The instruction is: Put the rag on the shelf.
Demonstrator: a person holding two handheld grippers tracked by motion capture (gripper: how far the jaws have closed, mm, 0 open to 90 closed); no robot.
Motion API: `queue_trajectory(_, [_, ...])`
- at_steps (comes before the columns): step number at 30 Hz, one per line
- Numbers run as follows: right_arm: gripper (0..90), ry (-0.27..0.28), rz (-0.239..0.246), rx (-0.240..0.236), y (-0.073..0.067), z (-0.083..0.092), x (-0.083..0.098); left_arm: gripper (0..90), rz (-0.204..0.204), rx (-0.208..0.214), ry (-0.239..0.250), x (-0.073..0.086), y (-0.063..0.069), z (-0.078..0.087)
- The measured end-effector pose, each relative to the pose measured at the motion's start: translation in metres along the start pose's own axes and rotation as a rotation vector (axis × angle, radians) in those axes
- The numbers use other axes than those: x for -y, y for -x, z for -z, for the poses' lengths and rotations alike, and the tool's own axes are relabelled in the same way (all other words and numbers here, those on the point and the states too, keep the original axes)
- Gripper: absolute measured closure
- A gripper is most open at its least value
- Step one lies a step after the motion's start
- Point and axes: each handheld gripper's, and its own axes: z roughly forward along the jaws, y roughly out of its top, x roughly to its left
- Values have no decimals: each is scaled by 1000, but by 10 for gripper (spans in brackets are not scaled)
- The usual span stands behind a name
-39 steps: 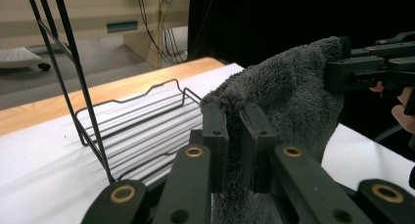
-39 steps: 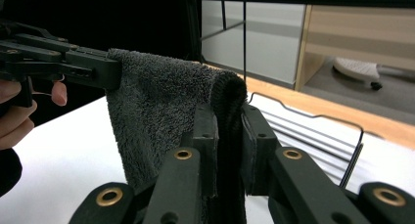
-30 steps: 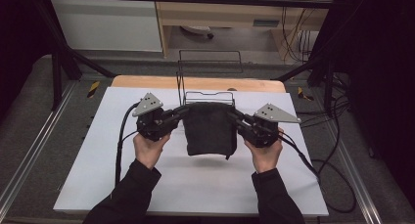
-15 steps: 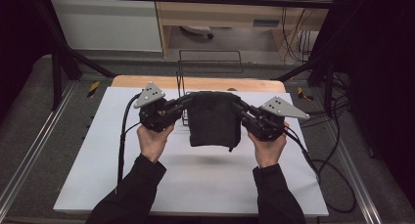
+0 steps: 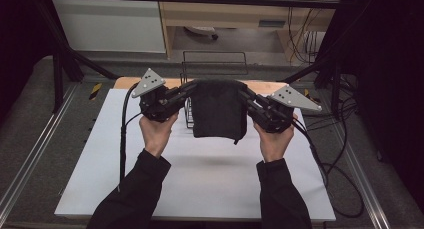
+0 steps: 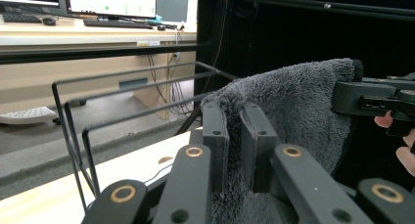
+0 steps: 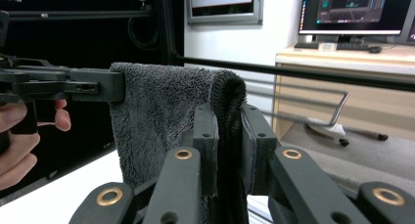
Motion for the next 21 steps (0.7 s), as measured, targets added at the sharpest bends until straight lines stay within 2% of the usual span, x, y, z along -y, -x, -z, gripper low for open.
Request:
queue_trajectory(3, [797,16,5,2,0,-1,-8,818,12,3,20,-6,-1,0])
queue_trajectory(12, [797,53,12,6,0,-8,-29,818,7,-8,70,-26,-5,-1])
queue_trajectory(19, [797,82,30,2,0,-13,-52,818,20,-10,121,-44,-8,1])
queue_trajectory(21, [797,92,33,5,-1,-14,-57,818,12,-15,132,-49,-8,1])
